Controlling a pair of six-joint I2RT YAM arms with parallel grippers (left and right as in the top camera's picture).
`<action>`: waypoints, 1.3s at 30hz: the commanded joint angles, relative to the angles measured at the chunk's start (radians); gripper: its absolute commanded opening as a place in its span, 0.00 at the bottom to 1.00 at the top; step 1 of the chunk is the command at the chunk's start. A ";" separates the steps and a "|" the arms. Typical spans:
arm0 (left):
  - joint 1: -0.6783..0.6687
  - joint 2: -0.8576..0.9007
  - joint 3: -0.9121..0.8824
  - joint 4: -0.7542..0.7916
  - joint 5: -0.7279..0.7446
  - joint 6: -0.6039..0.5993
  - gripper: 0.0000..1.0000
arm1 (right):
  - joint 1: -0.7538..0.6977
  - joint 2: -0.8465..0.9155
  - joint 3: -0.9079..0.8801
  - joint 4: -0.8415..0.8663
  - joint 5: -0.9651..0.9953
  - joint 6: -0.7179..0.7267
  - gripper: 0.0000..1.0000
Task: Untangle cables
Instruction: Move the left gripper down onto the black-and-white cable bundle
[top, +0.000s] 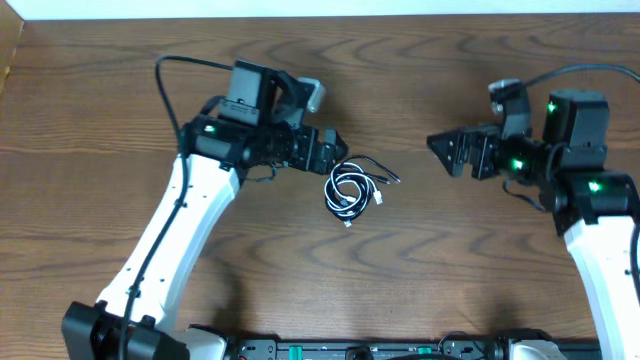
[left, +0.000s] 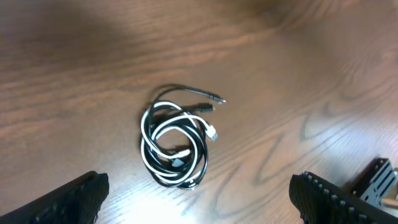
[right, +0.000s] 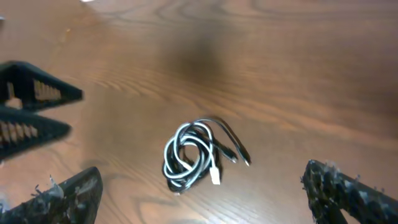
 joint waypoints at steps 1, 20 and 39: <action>-0.014 0.002 0.024 -0.051 -0.027 0.002 0.98 | 0.005 0.010 0.022 0.030 -0.142 0.008 0.99; -0.128 0.298 -0.006 0.061 -0.252 -0.442 0.48 | 0.008 0.012 0.019 -0.004 0.097 0.263 0.63; -0.232 0.481 -0.006 0.067 -0.352 -0.536 0.35 | 0.008 0.012 0.019 -0.108 0.200 0.307 0.61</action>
